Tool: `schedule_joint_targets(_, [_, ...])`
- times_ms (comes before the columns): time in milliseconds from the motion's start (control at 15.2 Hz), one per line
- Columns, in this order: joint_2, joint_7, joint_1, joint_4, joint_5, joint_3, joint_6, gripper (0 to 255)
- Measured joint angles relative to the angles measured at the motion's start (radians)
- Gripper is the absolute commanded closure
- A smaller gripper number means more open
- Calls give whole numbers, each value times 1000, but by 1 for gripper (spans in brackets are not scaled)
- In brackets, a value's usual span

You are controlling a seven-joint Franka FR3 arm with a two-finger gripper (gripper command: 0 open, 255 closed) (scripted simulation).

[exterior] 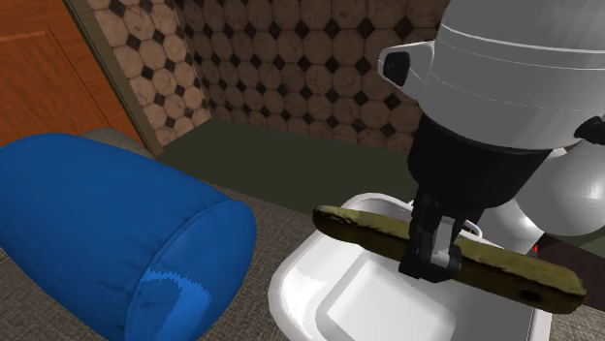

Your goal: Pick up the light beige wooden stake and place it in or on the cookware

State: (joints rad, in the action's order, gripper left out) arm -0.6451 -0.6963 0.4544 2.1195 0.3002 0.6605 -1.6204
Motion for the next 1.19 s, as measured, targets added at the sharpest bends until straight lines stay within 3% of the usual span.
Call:
schedule_joint_targets(594, [-14, 2, 12, 120, 26, 31, -108, 255])
schedule_joint_targets(1056, [-18, 2, 15, 137, 30, 34, -122, 255])
schedule_joint_targets(1122, [-18, 2, 15, 137, 31, 34, -122, 0])
schedule_joint_targets(1188, [-18, 2, 15, 137, 31, 34, -122, 0])
